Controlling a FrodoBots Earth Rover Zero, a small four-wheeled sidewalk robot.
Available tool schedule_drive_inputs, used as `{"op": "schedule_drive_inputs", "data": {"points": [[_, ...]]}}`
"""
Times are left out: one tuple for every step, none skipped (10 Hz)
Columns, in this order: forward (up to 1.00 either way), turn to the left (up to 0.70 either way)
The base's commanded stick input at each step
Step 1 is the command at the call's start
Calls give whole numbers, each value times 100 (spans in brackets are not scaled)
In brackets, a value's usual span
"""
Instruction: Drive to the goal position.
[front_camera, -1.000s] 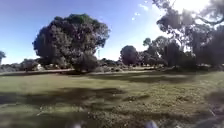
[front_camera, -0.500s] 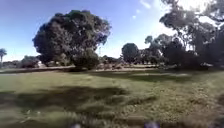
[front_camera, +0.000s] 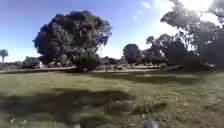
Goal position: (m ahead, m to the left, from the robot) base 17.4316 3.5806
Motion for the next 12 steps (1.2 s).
{"op": "schedule_drive_inputs", "data": {"points": [[70, 0], [70, 0], [70, 0], [70, 0], [70, 0], [70, 0], [70, 0], [70, 0], [70, 0], [70, 0], [70, 0], [70, 0]]}}
